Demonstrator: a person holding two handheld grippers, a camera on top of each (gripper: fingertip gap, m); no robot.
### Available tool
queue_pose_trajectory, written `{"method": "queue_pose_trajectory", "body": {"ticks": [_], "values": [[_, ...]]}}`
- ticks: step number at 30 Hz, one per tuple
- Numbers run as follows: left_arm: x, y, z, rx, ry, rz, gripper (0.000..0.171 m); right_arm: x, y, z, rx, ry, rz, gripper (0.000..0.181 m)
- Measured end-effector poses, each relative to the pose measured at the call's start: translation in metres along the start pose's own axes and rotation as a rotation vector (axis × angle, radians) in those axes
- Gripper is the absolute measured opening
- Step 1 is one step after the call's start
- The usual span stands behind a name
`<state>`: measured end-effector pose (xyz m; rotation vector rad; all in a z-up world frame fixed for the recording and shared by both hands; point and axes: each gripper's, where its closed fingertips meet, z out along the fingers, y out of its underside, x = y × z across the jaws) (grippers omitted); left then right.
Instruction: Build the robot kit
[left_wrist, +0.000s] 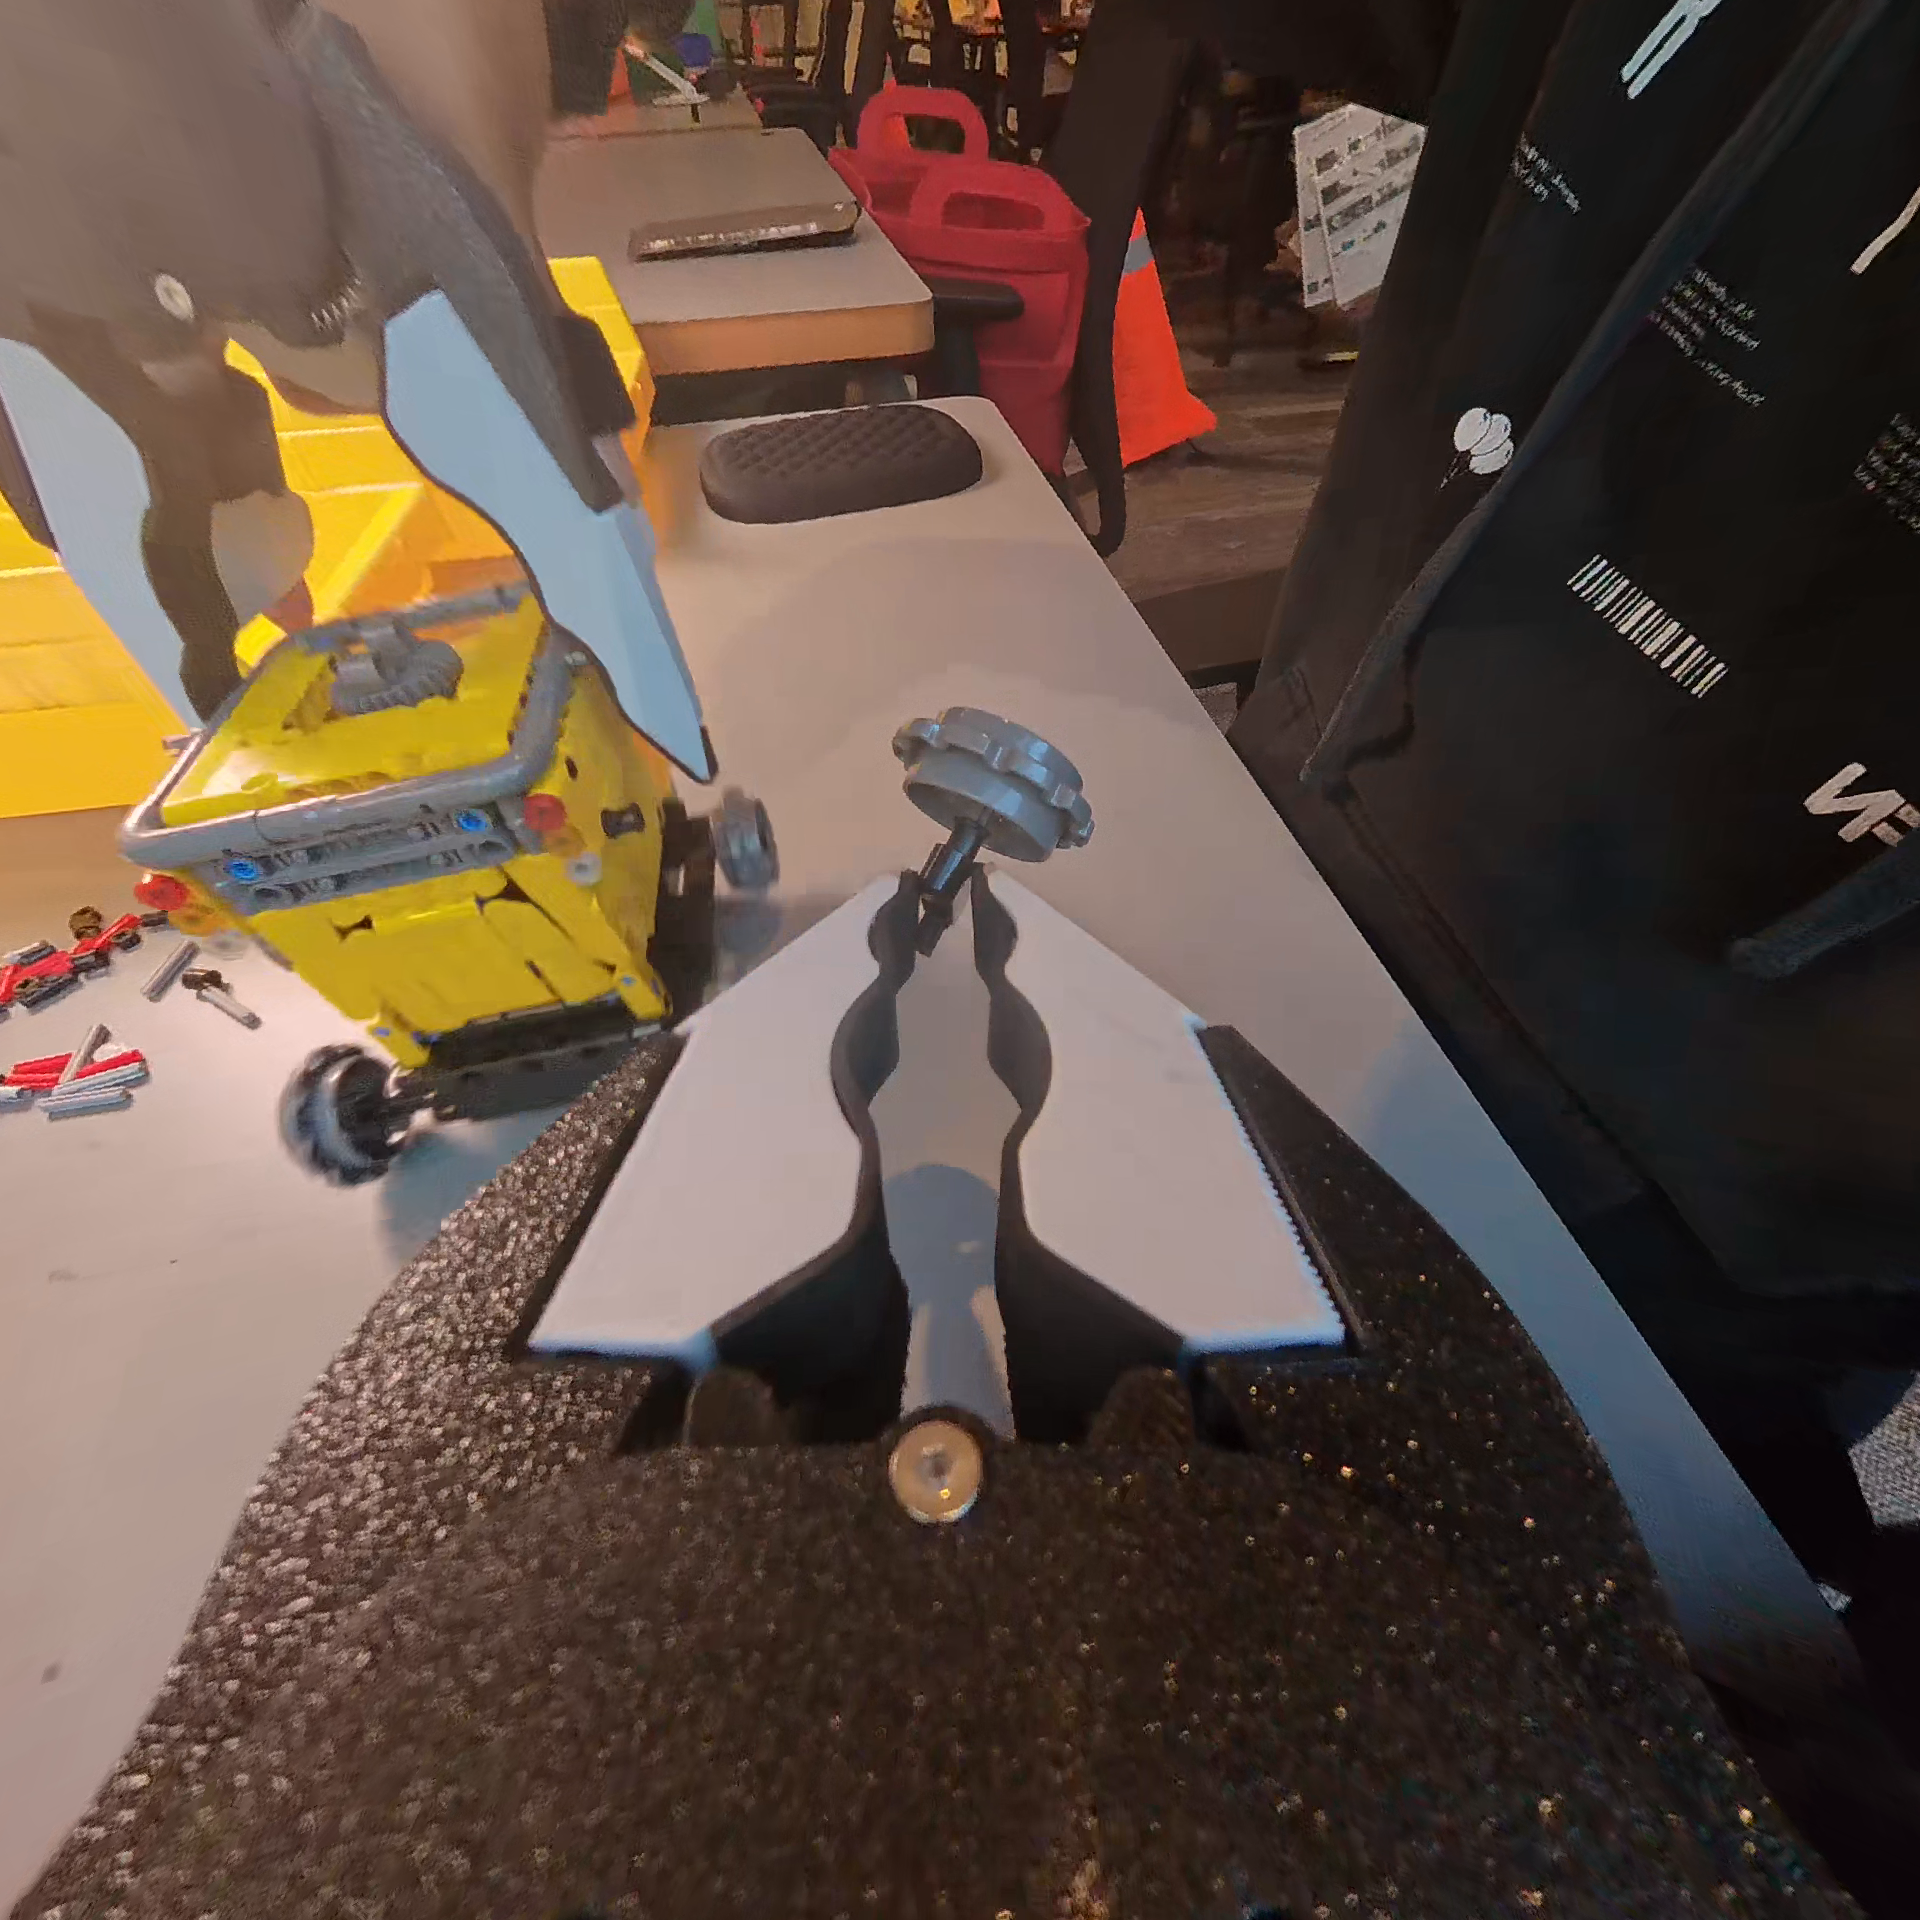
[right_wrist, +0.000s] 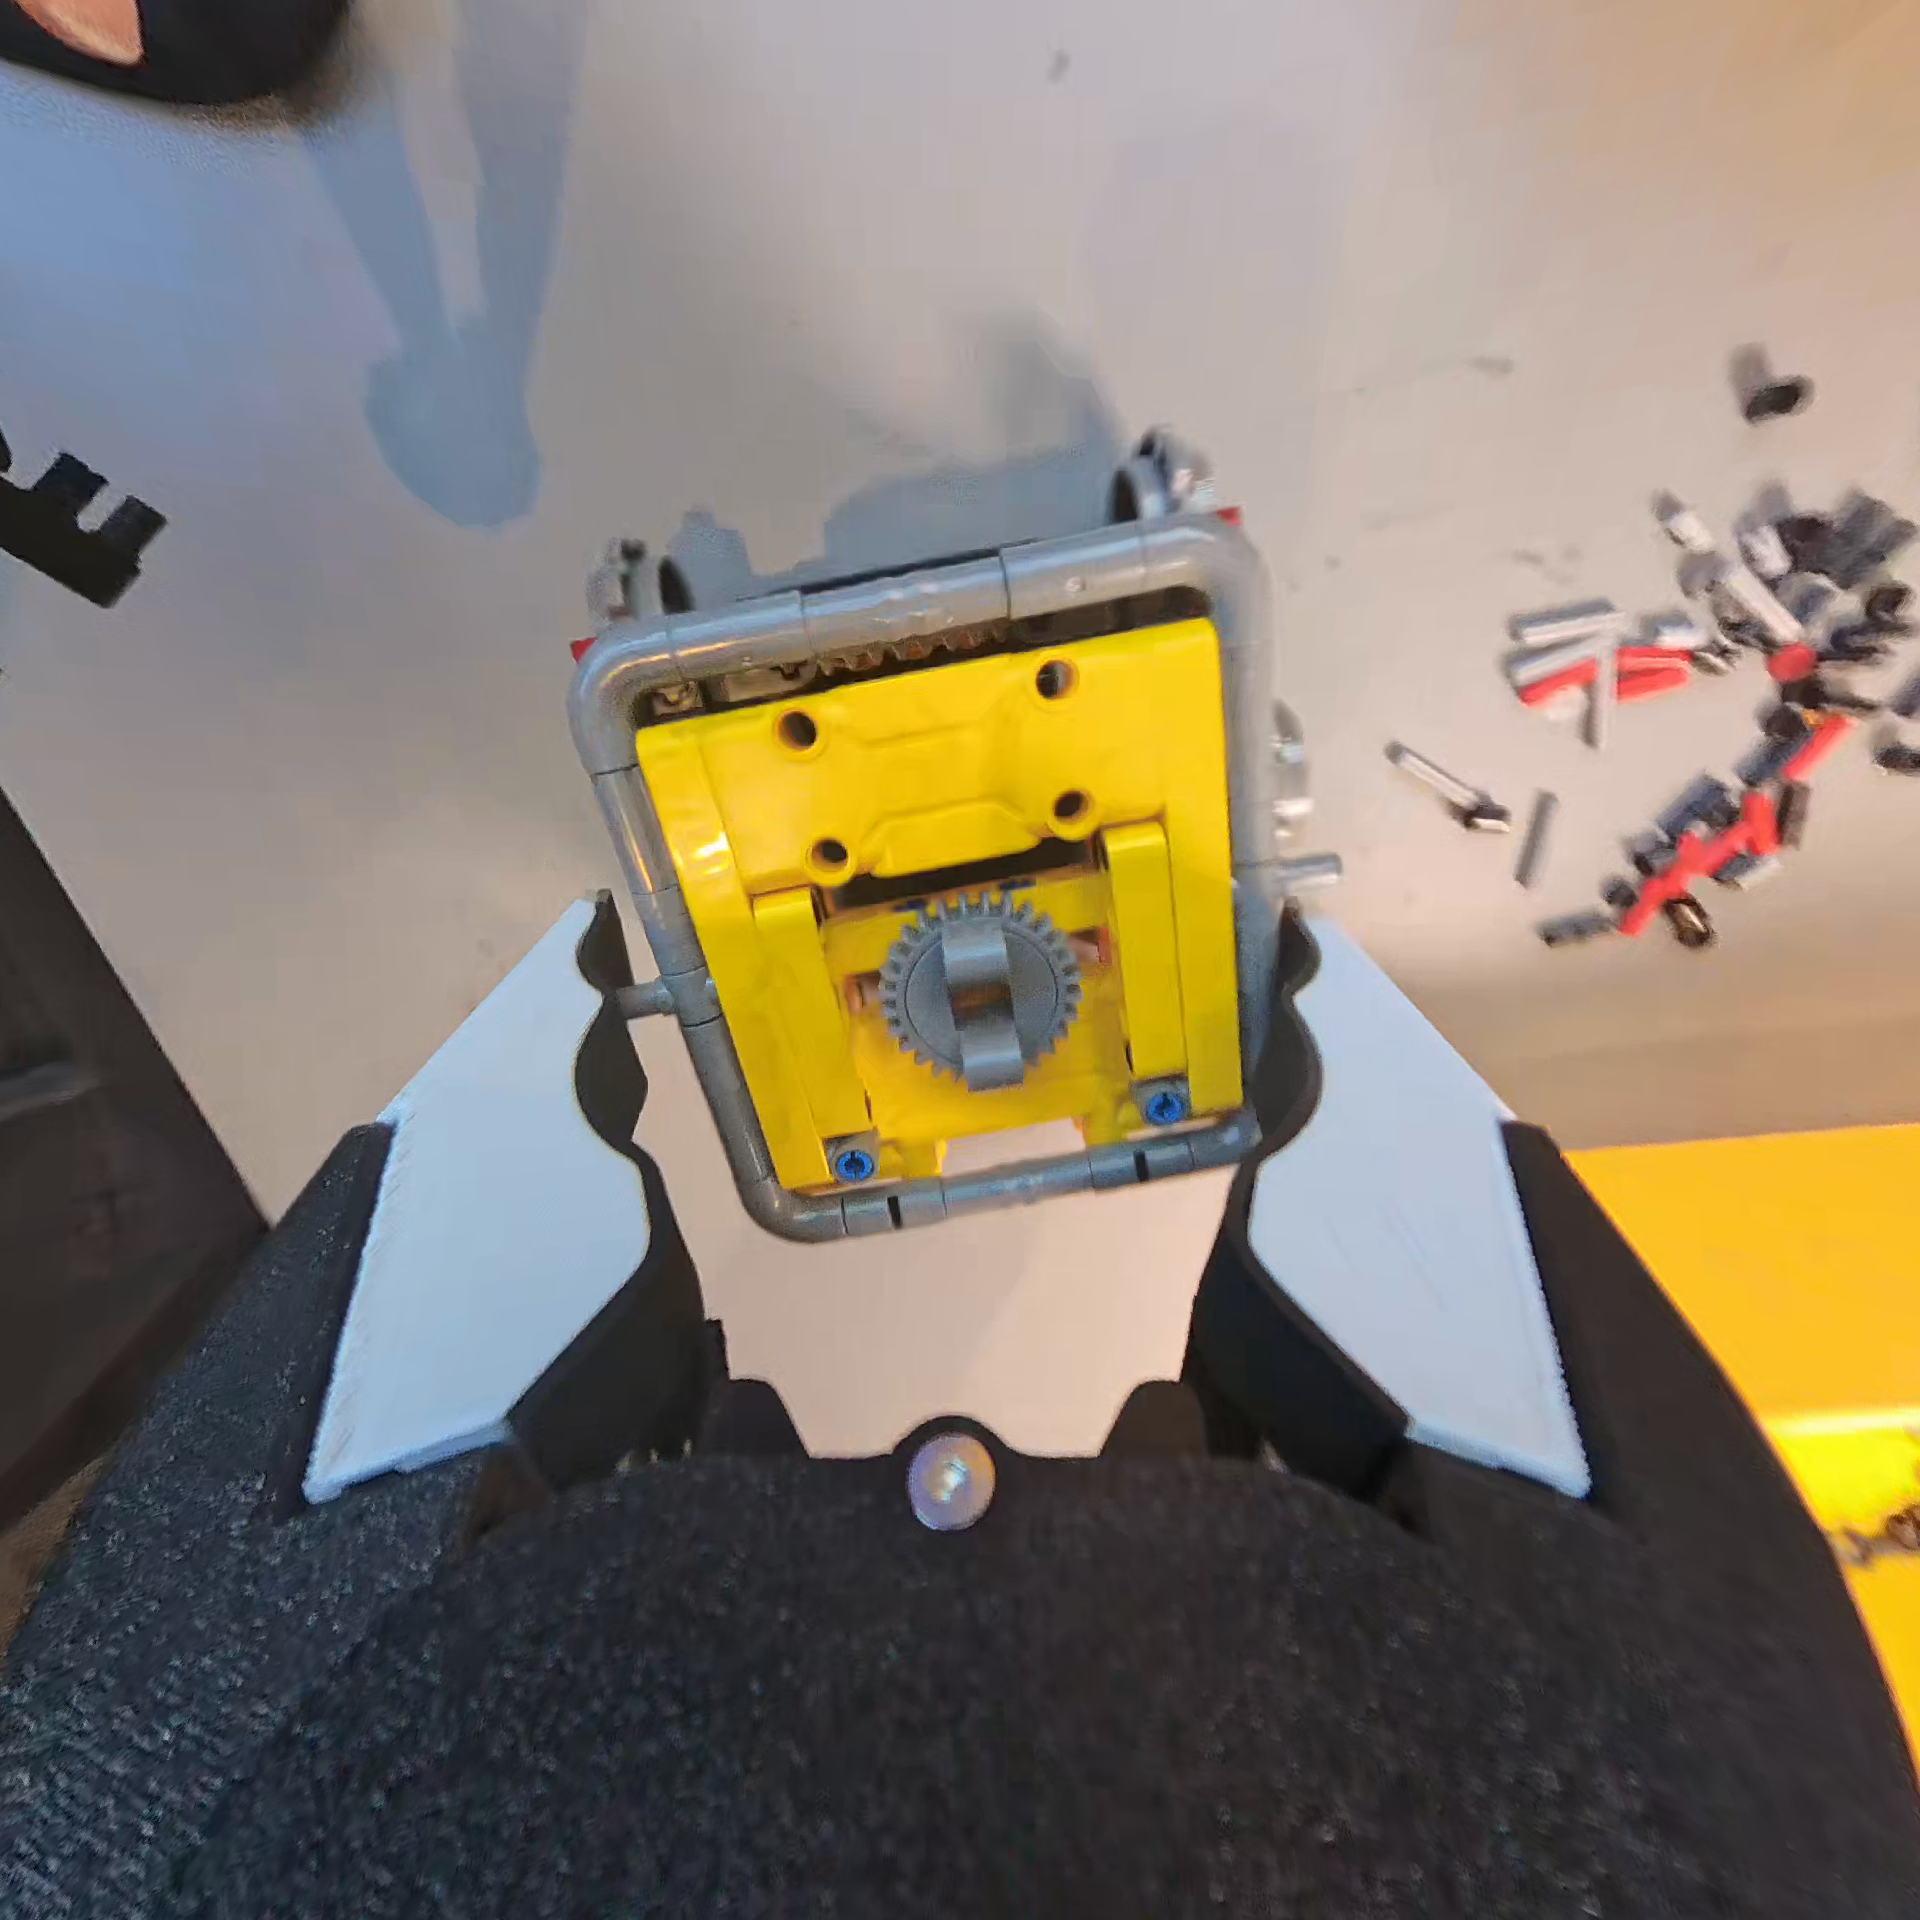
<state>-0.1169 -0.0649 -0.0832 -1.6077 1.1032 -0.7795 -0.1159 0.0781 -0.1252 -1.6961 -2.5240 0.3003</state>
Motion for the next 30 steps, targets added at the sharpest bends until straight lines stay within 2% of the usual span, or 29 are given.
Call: {"method": "queue_pose_trajectory", "body": {"ticks": [1,3,7,9,11,13,15,18,20,23,25,27,30], "values": [[0.001,0.001,0.003,-0.006,0.007,0.001,0.008,0.000,-0.007,0.003,0.049,0.031,-0.043,0.121],[0.003,0.001,0.007,-0.010,0.019,0.002,0.008,-0.002,-0.009,0.006,0.057,0.073,-0.146,0.121],[0.004,0.005,0.012,-0.023,0.030,-0.009,0.008,-0.007,-0.015,0.004,0.121,0.073,-0.220,0.121],[0.004,0.006,0.011,-0.026,0.026,-0.011,0.008,-0.005,-0.023,-0.008,0.218,0.146,-0.342,0.125],[0.002,0.006,0.010,-0.024,0.016,-0.009,0.008,-0.019,-0.026,-0.023,0.339,0.158,-0.465,0.126],[0.000,0.005,0.008,-0.018,0.004,-0.008,0.008,-0.030,-0.022,-0.032,0.434,0.211,-0.568,0.117],[-0.002,0.005,0.007,-0.014,-0.007,-0.011,0.008,-0.031,-0.012,-0.032,0.470,0.351,-0.681,0.098],[-0.004,0.006,0.008,-0.007,-0.008,-0.022,0.008,-0.022,-0.004,-0.024,0.491,0.552,-0.749,0.069],[-0.004,0.007,0.010,-0.009,0.000,-0.030,0.008,-0.019,-0.006,-0.024,0.520,0.632,-0.784,0.062],[-0.004,0.008,0.011,-0.008,0.005,-0.035,0.008,-0.023,-0.007,-0.026,0.492,0.611,-0.802,0.052],[-0.003,0.004,0.009,0.015,0.010,-0.035,0.008,-0.025,-0.009,-0.032,0.495,0.516,-0.745,0.052],[-0.003,-0.001,0.005,0.041,0.006,-0.033,0.008,-0.029,-0.011,-0.043,0.529,0.355,-0.628,0.051],[0.000,-0.013,-0.002,0.112,0.022,-0.026,0.008,-0.038,-0.008,-0.052,0.547,0.025,-0.383,0.051]]}}
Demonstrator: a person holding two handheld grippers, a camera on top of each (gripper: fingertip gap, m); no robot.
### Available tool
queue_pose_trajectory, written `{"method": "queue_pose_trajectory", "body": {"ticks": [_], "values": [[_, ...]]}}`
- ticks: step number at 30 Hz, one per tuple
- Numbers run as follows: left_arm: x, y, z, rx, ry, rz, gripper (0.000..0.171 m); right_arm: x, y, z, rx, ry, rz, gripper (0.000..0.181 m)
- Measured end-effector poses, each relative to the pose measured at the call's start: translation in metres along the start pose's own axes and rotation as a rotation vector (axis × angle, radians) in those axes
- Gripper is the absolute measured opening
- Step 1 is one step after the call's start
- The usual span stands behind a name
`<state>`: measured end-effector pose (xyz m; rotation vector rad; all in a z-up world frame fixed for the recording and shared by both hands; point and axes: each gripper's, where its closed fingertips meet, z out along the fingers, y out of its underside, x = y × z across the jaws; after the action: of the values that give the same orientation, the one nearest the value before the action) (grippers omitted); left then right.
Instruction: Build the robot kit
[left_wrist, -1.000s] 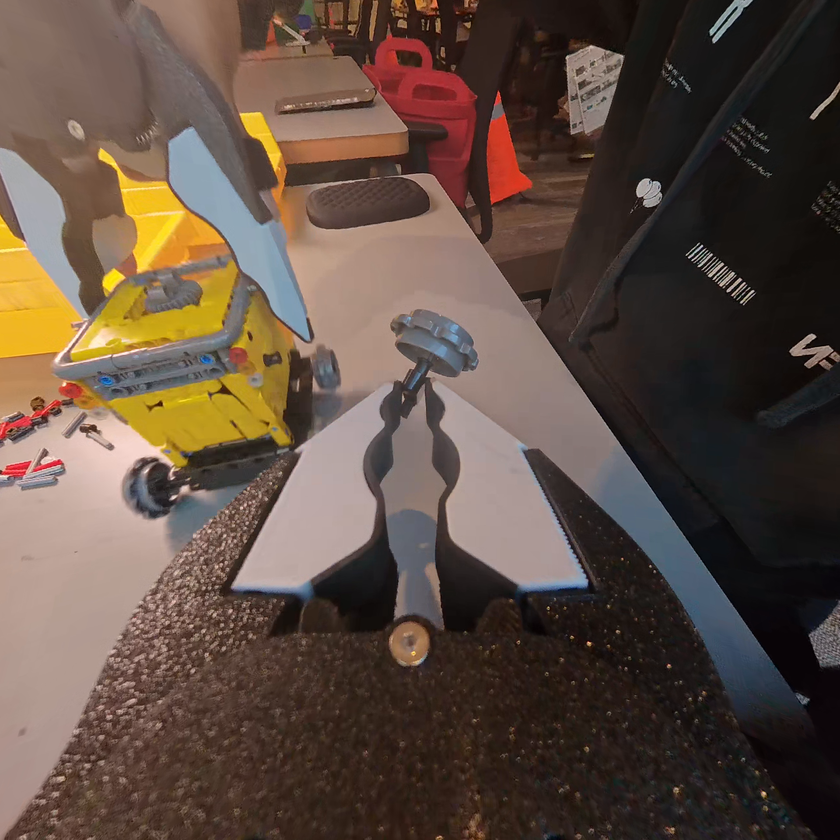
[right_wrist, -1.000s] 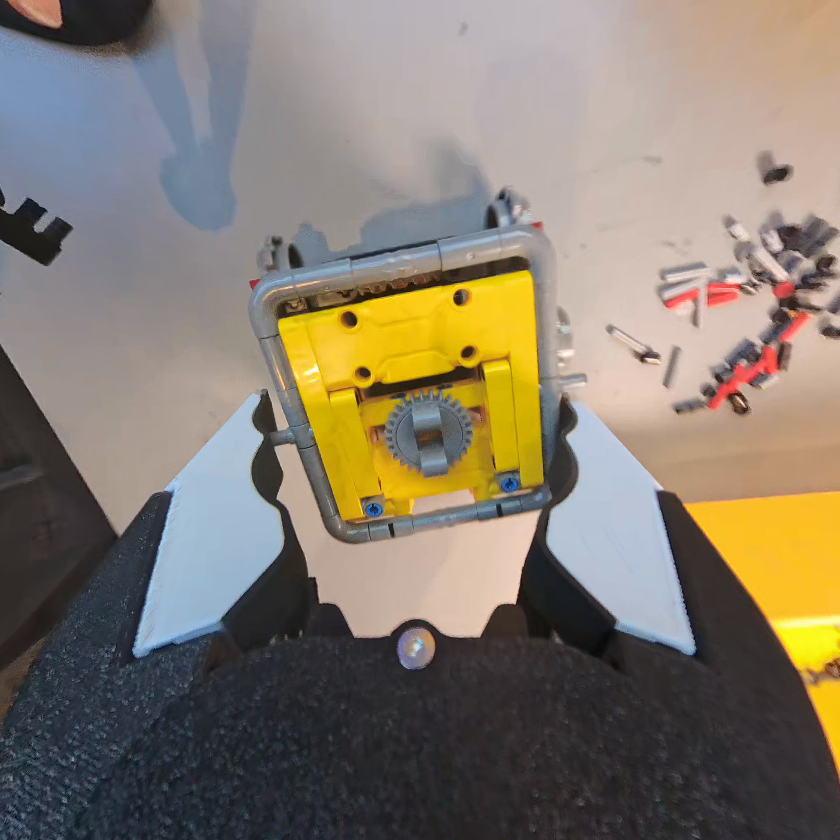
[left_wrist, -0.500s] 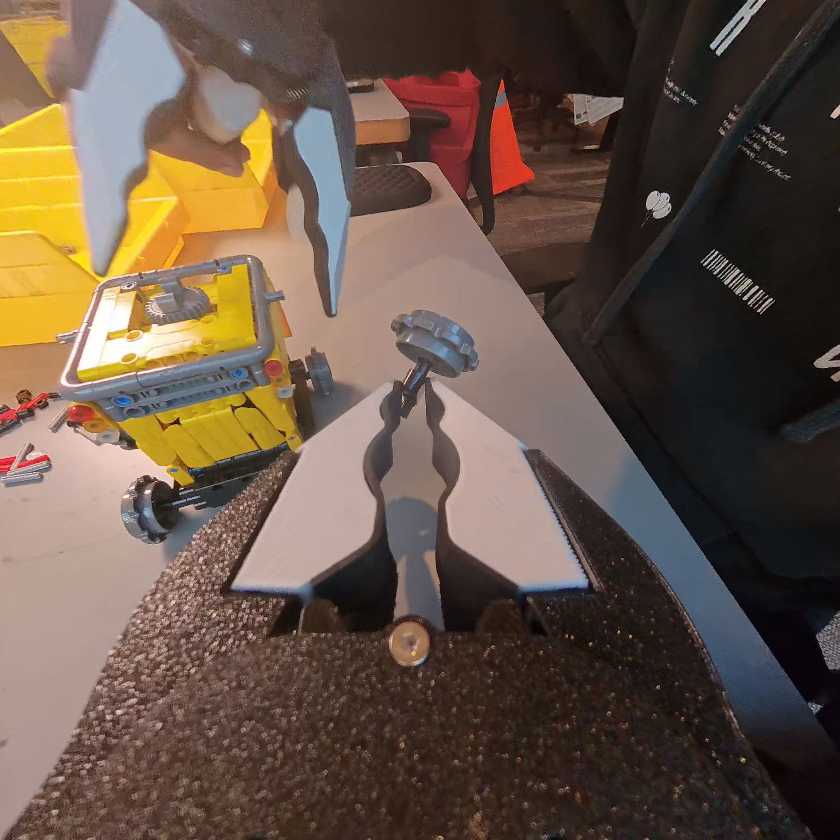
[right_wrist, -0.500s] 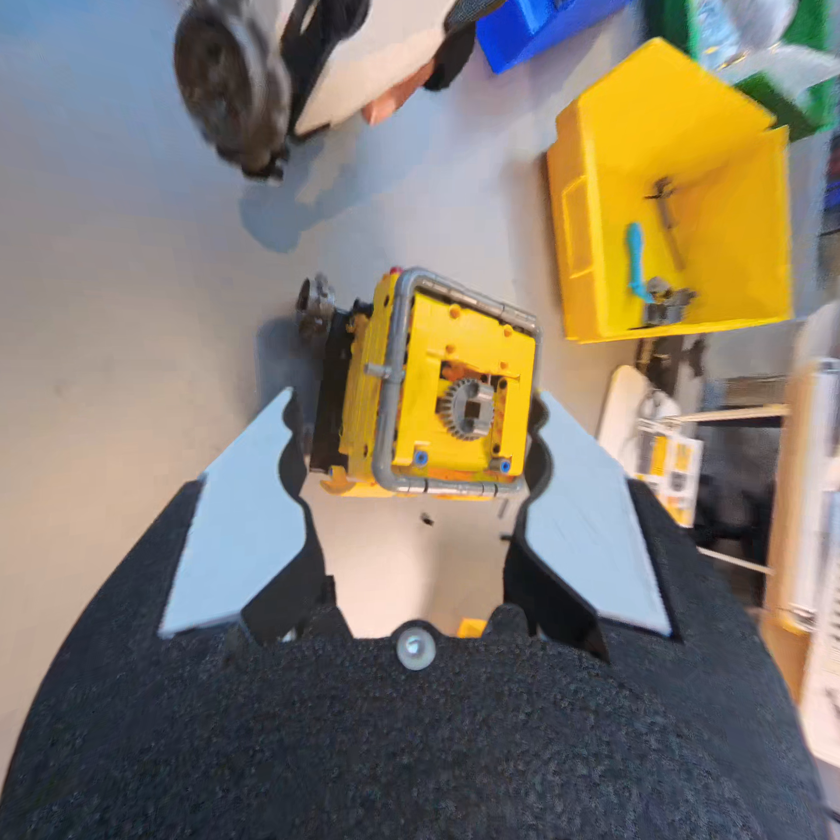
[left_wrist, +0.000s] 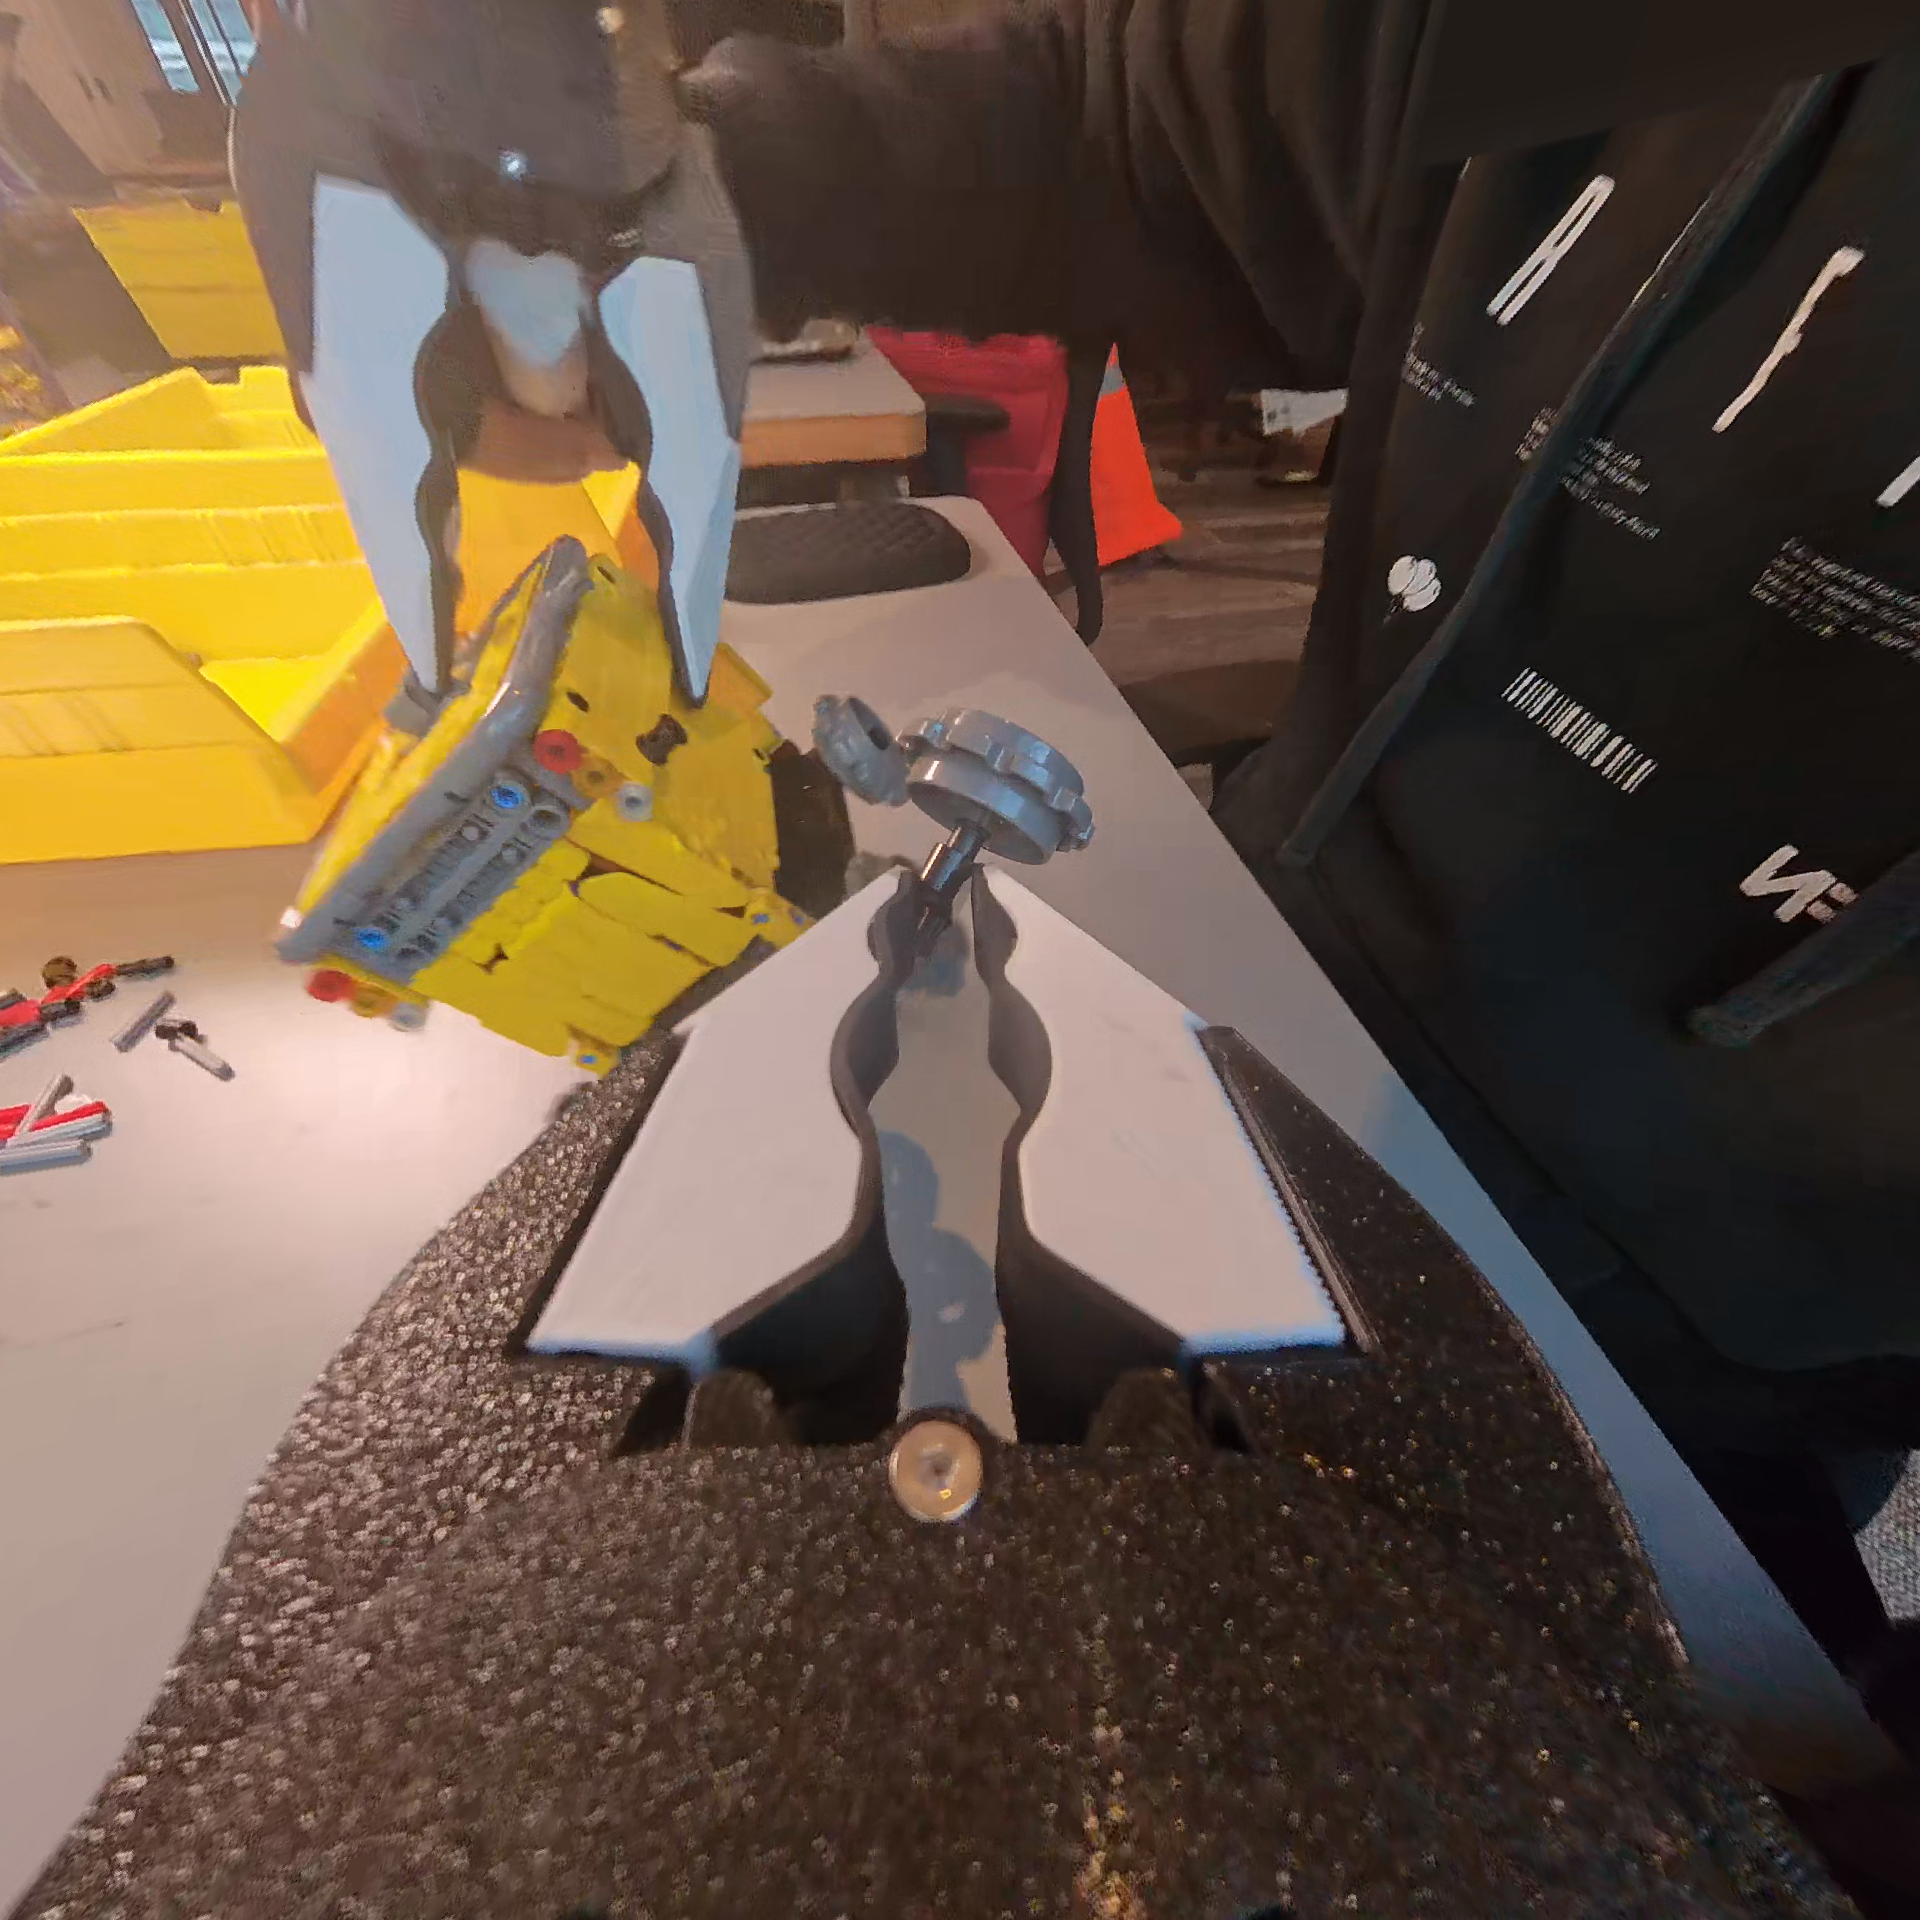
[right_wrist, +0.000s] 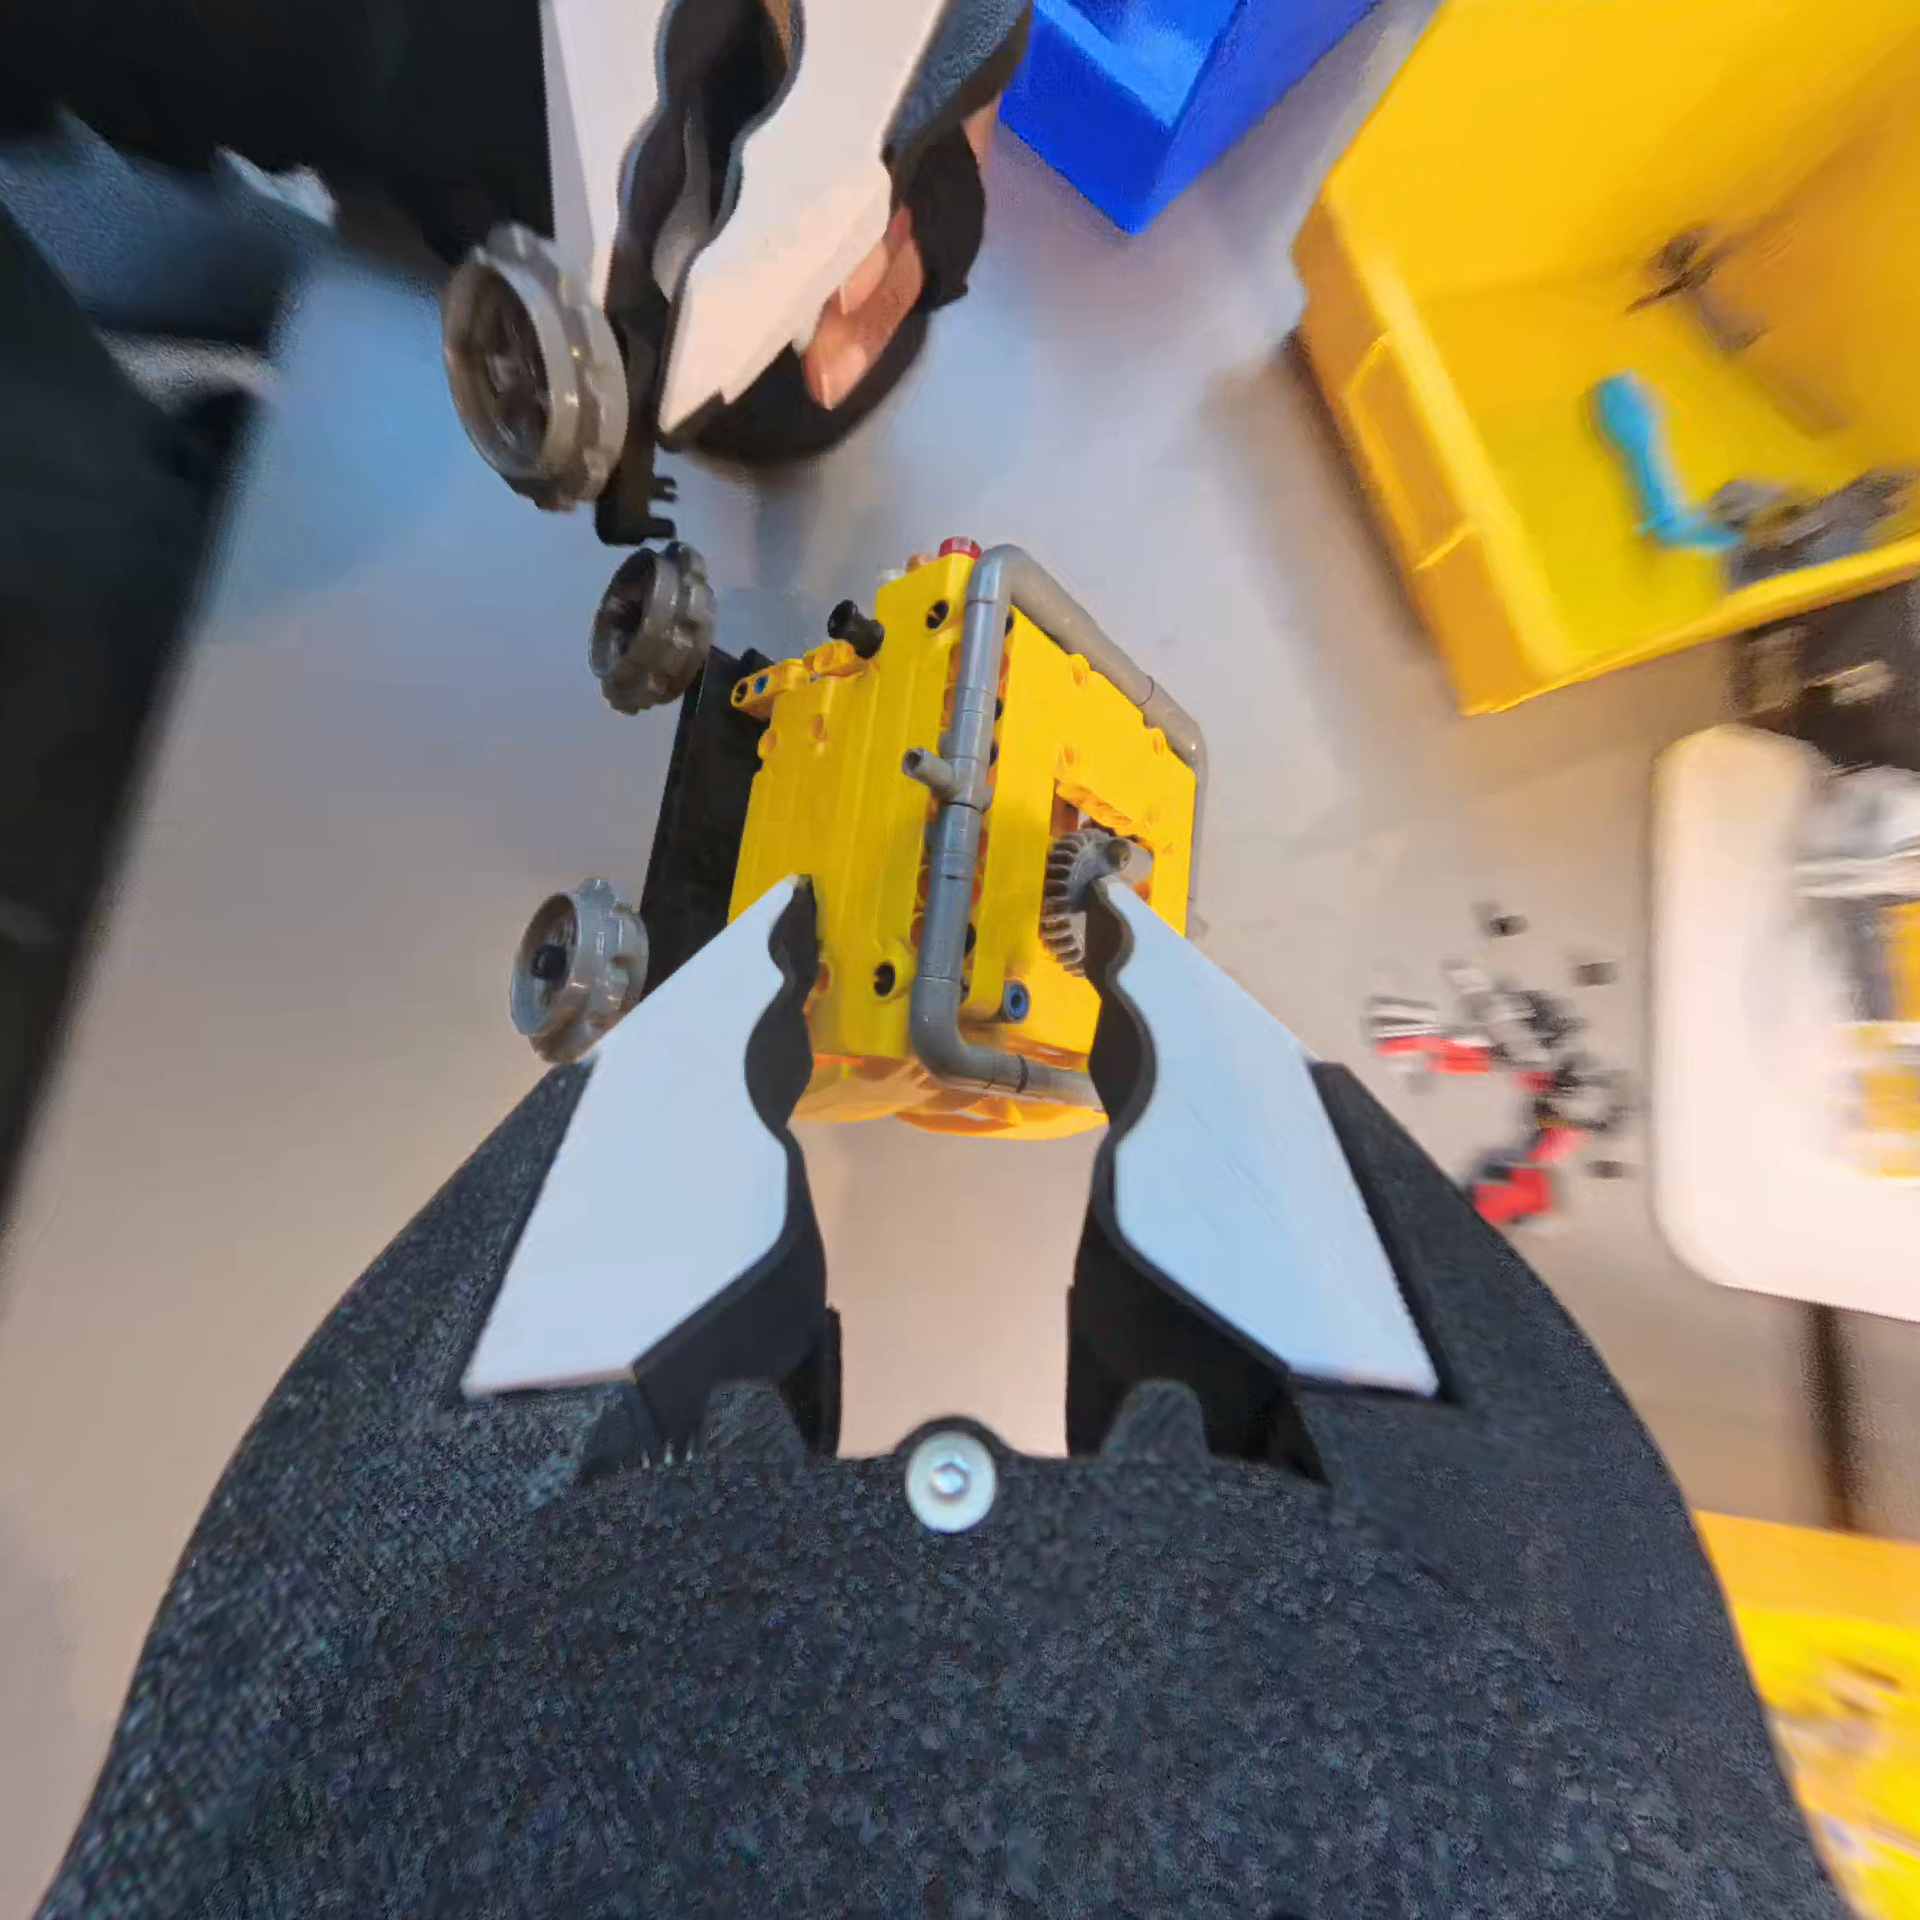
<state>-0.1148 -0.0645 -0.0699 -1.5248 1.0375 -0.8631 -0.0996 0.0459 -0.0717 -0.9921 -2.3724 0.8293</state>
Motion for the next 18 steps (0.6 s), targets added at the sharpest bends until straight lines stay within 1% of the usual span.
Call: {"method": "queue_pose_trajectory", "body": {"ticks": [2,4,7,9,13,15,17,18], "values": [[0.006,-0.016,-0.005,0.085,0.035,0.002,0.008,-0.008,0.003,0.000,0.046,-0.188,0.229,0.052],[0.008,-0.024,-0.010,0.125,0.039,0.013,0.007,-0.016,0.010,0.006,0.101,-0.355,0.380,0.052],[0.008,-0.026,-0.013,0.140,0.033,0.013,0.007,-0.016,0.014,0.018,0.195,-0.487,0.503,0.051],[0.006,-0.025,-0.012,0.139,0.026,0.012,0.008,-0.016,0.018,0.022,0.204,-0.569,0.543,0.052],[0.002,-0.028,-0.013,0.167,0.016,0.000,0.007,-0.013,0.015,0.026,0.237,-0.640,0.540,0.053],[0.000,-0.032,-0.015,0.190,0.009,-0.006,0.007,-0.008,0.012,0.027,0.253,-0.612,0.522,0.056],[-0.004,-0.036,-0.016,0.195,-0.002,-0.010,0.008,-0.003,0.008,0.021,0.278,-0.565,0.480,0.068],[-0.007,-0.037,-0.016,0.184,-0.013,-0.013,0.007,0.002,0.005,0.017,0.299,-0.515,0.456,0.071]]}}
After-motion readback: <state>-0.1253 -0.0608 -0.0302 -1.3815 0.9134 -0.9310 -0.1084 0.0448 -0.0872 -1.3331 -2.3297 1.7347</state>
